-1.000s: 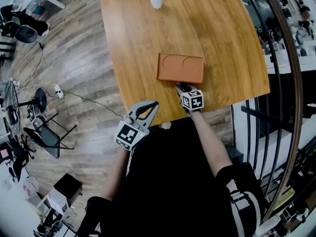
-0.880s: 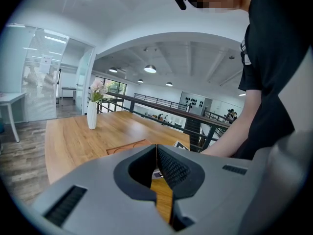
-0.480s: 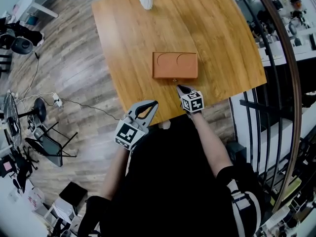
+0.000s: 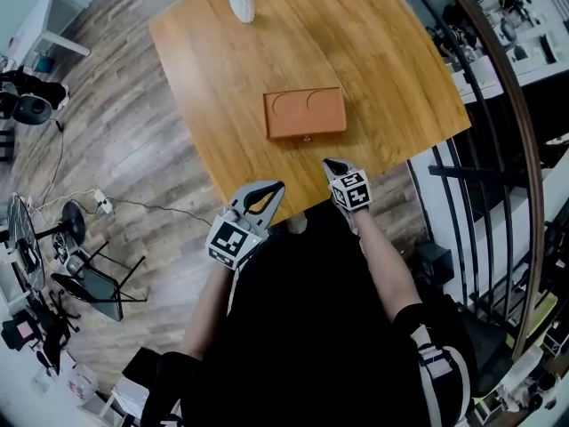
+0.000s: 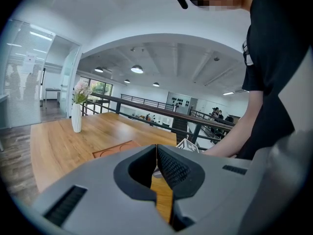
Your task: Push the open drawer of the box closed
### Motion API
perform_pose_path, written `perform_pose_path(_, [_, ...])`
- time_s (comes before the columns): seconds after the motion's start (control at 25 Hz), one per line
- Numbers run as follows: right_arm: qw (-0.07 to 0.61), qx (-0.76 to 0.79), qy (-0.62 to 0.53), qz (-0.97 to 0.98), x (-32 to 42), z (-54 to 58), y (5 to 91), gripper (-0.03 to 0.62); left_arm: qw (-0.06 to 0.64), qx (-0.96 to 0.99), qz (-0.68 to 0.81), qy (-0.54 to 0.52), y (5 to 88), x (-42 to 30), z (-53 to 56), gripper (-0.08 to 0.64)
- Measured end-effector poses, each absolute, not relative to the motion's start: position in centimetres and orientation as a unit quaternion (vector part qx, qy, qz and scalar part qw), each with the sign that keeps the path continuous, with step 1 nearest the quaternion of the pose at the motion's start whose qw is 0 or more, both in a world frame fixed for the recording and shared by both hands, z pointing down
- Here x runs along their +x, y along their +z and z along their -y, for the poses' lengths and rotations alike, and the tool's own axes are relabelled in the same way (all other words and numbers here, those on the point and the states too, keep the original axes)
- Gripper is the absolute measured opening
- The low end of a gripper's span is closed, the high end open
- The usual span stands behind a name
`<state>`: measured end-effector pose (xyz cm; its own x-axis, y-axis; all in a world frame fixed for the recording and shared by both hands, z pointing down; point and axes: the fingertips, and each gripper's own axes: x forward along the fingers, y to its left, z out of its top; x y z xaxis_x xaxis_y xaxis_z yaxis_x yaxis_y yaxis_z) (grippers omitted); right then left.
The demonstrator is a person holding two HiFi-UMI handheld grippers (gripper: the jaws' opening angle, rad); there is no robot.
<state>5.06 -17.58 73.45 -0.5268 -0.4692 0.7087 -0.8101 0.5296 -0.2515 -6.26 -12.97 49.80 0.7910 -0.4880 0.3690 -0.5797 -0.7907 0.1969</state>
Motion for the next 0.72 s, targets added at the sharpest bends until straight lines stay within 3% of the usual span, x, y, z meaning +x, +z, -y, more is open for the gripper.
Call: perform_pose_path(0.72, [0.229,0.444,0.255,0.828,3.4,11.1,67.5,0.015,0.134,0.949,0.242,0.15,49.7,-8.5,7.0,0.023])
